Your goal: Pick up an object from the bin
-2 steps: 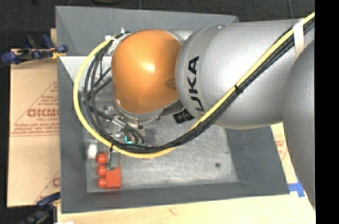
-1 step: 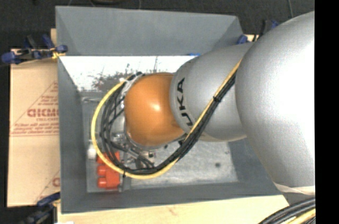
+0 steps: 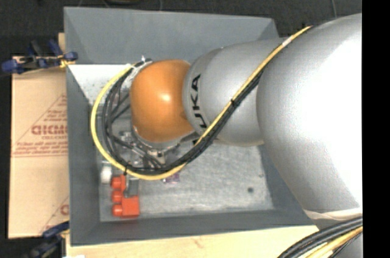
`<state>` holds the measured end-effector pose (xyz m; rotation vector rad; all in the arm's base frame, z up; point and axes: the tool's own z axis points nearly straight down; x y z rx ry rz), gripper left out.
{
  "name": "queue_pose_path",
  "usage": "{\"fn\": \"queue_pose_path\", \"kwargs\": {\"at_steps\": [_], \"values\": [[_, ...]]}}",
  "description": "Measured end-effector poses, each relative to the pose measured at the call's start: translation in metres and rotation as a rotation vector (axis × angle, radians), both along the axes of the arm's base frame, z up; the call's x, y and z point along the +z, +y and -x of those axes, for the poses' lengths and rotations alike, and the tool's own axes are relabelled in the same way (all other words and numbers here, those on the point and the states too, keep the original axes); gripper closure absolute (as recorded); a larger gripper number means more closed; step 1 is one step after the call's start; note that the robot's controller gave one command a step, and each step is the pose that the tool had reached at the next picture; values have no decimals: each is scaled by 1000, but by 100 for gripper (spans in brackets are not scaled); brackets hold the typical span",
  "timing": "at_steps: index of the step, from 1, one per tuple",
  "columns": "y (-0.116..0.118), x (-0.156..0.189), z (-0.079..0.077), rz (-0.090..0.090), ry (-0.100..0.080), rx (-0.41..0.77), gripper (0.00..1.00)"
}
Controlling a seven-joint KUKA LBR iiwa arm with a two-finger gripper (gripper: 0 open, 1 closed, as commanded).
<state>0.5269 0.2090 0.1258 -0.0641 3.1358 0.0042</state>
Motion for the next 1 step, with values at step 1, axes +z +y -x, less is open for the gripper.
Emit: {"fn": "queue_pose_path", "kwargs": {"at_steps": [1], "values": [[20,-54,7,2,3,115,0]]}}
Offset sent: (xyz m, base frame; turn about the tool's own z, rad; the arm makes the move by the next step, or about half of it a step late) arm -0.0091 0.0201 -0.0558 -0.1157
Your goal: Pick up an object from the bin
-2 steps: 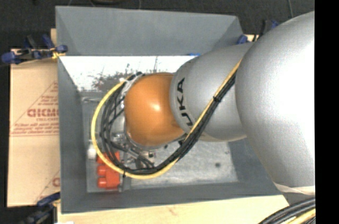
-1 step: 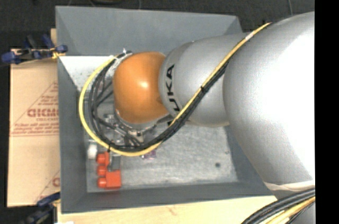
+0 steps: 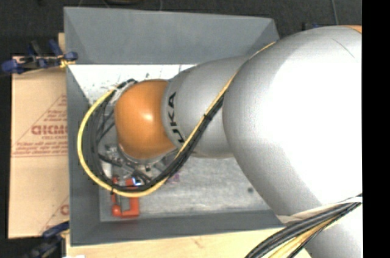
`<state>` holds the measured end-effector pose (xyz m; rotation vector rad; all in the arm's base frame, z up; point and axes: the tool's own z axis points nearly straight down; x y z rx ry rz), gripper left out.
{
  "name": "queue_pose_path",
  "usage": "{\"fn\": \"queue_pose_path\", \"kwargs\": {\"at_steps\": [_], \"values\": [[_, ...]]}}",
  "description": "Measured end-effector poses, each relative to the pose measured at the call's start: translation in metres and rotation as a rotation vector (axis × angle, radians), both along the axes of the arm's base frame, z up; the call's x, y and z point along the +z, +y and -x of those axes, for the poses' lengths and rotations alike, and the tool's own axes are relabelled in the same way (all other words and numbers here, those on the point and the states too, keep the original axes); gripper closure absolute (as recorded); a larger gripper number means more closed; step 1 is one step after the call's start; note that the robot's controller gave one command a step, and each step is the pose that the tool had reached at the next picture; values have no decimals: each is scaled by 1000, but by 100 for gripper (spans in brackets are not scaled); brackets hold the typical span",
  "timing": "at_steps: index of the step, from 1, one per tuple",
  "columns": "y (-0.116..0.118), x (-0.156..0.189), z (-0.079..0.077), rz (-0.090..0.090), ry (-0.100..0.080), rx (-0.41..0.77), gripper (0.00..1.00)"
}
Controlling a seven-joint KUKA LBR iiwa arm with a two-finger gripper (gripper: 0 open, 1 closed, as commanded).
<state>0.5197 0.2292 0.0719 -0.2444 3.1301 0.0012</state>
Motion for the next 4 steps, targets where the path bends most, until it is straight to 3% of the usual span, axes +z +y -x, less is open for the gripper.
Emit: {"fn": "queue_pose_path", "kwargs": {"at_steps": [1,2,3,4], "values": [[2,5,-3,-7,-11,-5,100],[-34,82,19,-2,-6,-21,100],[-32,78,20,-1,0,-22,0],[-28,145,2,-1,-8,133,0]]}}
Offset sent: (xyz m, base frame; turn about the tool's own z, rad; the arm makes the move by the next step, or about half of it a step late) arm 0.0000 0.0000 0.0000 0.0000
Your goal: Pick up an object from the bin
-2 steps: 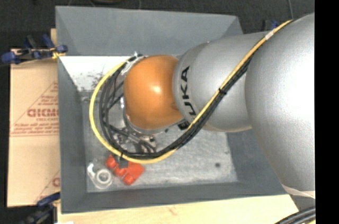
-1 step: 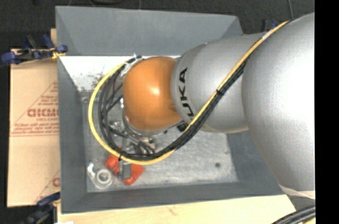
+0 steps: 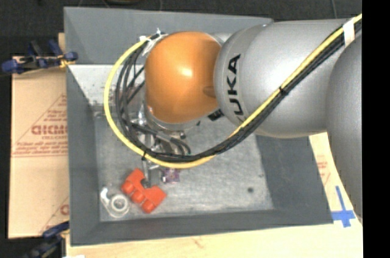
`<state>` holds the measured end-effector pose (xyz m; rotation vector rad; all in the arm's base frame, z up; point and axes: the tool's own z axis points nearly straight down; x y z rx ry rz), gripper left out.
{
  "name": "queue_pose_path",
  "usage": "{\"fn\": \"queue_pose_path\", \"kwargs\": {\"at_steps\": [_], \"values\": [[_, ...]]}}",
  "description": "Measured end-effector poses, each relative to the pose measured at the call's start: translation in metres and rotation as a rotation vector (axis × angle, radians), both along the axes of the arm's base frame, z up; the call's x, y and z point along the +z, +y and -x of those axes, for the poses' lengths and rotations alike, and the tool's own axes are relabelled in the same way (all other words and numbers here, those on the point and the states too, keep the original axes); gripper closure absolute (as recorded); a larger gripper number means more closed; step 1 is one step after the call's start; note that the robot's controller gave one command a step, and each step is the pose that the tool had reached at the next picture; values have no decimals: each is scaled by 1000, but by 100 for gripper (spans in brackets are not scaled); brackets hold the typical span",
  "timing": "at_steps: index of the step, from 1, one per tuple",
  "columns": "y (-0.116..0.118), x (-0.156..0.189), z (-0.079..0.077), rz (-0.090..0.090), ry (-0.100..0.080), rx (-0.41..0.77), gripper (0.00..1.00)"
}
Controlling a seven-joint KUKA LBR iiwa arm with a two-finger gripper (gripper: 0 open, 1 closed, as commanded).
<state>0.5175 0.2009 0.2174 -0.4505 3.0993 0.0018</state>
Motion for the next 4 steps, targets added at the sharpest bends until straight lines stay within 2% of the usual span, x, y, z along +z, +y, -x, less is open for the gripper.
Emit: {"fn": "queue_pose_path", "kwargs": {"at_steps": [1,2,3,4], "values": [[-44,-150,0,2,14,-25,0],[-42,-143,-5,-4,-6,-28,100],[-42,-145,-3,-2,0,-28,0],[-42,-143,-5,-4,-5,-30,100]]}}
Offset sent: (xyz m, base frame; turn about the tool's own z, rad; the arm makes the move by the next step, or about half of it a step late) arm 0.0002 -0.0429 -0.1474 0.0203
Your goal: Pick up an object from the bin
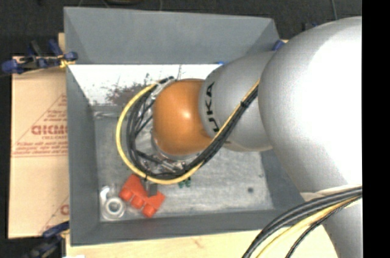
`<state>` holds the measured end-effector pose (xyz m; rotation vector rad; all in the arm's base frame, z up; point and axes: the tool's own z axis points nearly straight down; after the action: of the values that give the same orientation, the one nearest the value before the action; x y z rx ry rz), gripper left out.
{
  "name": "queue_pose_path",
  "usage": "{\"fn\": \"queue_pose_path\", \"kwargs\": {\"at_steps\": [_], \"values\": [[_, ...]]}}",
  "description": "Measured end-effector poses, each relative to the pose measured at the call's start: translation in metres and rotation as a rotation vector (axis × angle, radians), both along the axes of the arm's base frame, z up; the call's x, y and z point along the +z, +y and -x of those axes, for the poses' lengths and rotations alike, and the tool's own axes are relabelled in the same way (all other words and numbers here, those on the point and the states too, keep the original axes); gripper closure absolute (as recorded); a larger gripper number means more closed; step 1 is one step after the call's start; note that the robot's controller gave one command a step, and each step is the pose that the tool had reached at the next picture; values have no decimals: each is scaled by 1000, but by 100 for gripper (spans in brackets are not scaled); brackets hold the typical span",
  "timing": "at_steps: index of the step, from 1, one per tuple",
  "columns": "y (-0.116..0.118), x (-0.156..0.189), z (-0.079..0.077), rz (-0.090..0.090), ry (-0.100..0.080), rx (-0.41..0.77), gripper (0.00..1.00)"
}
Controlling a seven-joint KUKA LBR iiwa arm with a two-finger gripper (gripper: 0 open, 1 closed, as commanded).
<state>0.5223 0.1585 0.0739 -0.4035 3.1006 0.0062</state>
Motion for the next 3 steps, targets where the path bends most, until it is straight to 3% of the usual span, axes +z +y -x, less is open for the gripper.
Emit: {"fn": "queue_pose_path", "kwargs": {"at_steps": [1,2,3], "values": [[-12,-1,-2,3,3,132,100],[-12,-2,-1,4,5,129,0],[21,1,41,4,-13,215,0]]}}
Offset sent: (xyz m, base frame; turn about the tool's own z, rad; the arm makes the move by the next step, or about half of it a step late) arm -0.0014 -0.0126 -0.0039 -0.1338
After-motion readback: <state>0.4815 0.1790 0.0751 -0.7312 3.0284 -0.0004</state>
